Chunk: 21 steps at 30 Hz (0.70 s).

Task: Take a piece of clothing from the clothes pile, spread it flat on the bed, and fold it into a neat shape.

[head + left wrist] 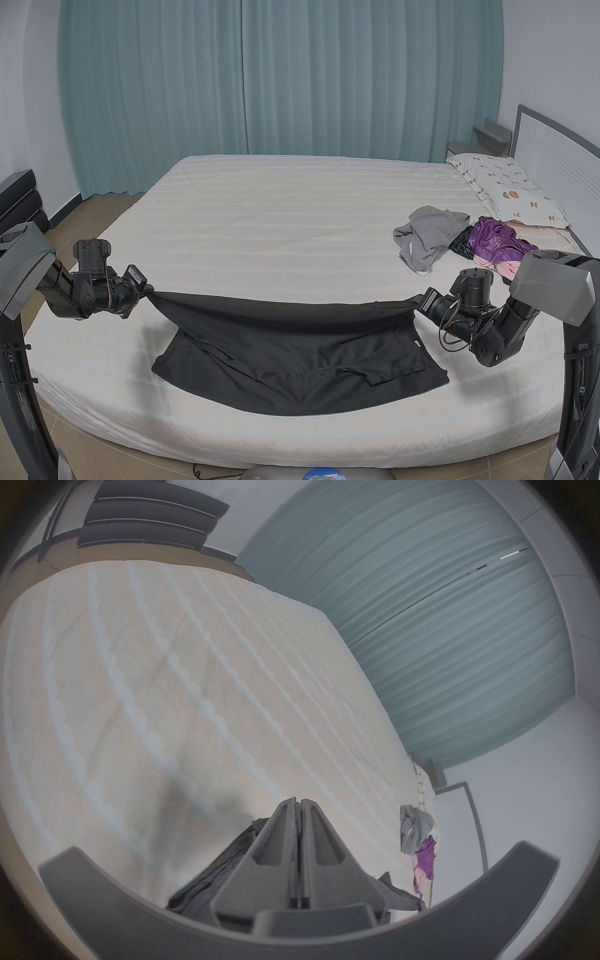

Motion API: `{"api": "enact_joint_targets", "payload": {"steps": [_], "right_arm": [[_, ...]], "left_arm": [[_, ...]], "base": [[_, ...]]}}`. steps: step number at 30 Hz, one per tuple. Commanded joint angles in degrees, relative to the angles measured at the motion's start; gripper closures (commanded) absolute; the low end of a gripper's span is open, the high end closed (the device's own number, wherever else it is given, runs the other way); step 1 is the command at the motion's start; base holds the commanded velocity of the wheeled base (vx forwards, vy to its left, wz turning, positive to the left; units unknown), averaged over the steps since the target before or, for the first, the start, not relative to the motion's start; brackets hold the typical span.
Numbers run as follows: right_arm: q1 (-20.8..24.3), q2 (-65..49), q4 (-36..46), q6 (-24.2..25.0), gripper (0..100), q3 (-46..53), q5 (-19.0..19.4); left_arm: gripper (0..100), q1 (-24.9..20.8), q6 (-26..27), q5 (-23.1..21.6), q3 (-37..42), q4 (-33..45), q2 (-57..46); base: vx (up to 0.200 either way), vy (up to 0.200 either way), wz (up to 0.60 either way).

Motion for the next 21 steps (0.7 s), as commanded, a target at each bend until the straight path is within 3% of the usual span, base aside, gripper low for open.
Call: {"api": "enact_joint_targets", "payload": {"steps": [1,6,14,15,16,21], "right_arm": [[-0.07,0.61,-0.48,-2.21,100,3.24,1.29],[0.54,1.93,0.23,-4.32,100,3.68,1.64],[1.51,2.81,1.46,-14.52,100,7.1,1.55],[1.6,3.08,1.55,-15.05,0,6.93,1.38],[2.04,3.34,1.63,-15.22,0,6.49,0.94],[2.21,2.72,0.76,-14.61,0,6.23,1.03]], "left_arm": [[100,0.82,2.88,-0.89,3.43,-0.01,-0.92],[100,0.38,9.21,-0.62,6.85,-0.01,0.22],[100,-0.41,10.44,0.08,7.47,0.25,2.85],[100,-0.41,10.44,0.08,7.56,0.43,2.85],[0,-0.41,10.44,0.08,7.56,0.6,2.85],[0,-0.41,10.26,0.08,8.52,0.43,2.41]], "base": [[0.0,0.0,0.0],[0.0,0.0,0.0],[0.0,0.0,0.0],[0.0,0.0,0.0],[0.0,0.0,0.0],[0.0,0.0,0.0]]}}
